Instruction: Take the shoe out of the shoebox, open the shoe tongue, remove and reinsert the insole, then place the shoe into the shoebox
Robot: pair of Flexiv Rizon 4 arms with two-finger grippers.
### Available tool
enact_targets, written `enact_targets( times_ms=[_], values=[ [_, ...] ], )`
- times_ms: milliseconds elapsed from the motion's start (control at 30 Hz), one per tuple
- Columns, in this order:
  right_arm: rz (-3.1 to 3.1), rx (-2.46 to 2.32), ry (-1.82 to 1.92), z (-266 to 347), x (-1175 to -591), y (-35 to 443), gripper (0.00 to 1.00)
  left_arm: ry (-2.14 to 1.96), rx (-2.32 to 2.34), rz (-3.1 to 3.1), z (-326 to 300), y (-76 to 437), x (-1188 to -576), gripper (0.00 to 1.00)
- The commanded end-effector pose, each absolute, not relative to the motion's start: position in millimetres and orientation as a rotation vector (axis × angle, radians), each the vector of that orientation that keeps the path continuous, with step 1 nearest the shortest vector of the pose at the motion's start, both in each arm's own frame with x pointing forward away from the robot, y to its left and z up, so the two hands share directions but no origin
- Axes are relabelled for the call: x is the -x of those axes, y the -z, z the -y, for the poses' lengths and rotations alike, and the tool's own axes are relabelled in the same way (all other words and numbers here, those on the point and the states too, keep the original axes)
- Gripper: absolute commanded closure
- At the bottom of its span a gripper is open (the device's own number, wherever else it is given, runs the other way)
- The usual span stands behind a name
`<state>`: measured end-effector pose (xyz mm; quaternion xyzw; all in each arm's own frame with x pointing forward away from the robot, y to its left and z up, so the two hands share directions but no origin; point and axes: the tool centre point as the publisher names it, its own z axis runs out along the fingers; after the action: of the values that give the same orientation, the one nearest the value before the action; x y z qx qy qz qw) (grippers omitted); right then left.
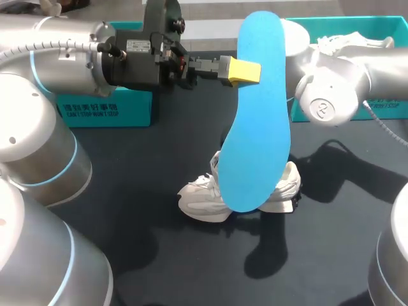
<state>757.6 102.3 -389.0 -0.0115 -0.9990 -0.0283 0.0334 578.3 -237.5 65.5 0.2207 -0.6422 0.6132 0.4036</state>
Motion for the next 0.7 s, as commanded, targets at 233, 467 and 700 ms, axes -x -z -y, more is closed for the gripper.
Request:
enact_targets(
  times_ms=[233, 467, 700],
  values=[
    [3.088, 0.059, 0.078, -89.2, -749.9, 382.2, 0.56, -1.551, -0.557, 1.619, 238.8, -64.0, -577.8, 1.00],
    [3.073, 0.022, 0.093, -97.3, -751.5, 387.1, 0.89, -1.551, -0.557, 1.619, 238.8, -64.0, -577.8, 1.00],
    [3.051, 0.064, 0.084, -97.9, -745.1, 386.7, 1.00, -1.551, -0.557, 1.619, 238.8, -64.0, -577.8, 1.00]
  ],
)
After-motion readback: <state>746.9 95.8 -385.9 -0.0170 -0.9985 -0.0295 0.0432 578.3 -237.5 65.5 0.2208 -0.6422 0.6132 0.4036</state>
